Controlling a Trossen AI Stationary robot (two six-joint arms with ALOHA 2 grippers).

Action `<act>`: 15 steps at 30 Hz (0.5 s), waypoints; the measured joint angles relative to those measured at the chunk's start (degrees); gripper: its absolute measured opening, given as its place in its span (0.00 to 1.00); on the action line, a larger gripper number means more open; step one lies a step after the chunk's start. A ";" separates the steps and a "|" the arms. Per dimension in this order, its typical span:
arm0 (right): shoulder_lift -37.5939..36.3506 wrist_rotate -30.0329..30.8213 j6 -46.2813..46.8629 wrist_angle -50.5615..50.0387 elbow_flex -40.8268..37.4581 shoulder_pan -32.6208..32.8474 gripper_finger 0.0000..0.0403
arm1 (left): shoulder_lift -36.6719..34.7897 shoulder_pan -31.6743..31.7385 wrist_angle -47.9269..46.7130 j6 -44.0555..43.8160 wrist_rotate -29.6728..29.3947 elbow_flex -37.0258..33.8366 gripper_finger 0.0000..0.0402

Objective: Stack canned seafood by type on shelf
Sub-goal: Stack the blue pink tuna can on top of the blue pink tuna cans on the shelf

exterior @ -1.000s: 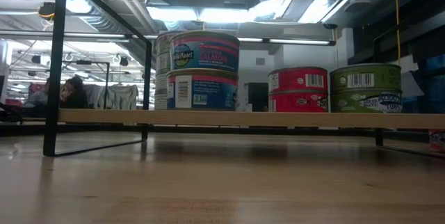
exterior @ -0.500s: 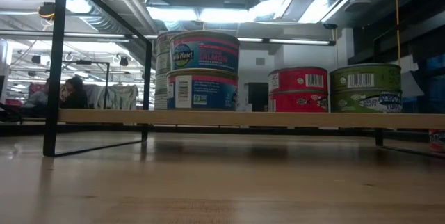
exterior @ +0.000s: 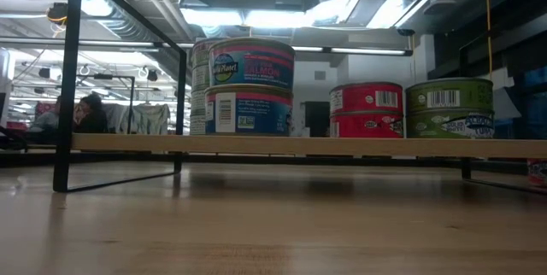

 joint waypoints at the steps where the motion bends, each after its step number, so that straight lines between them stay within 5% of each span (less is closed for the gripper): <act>1: 0.00 -1.03 0.02 0.00 -0.63 -0.04 0.65 | 0.00 0.00 0.00 -0.02 0.00 0.00 0.01; 15: -0.02 -3.73 1.38 1.34 -3.49 0.10 0.65 | 0.00 0.00 0.00 -0.08 0.00 0.00 0.01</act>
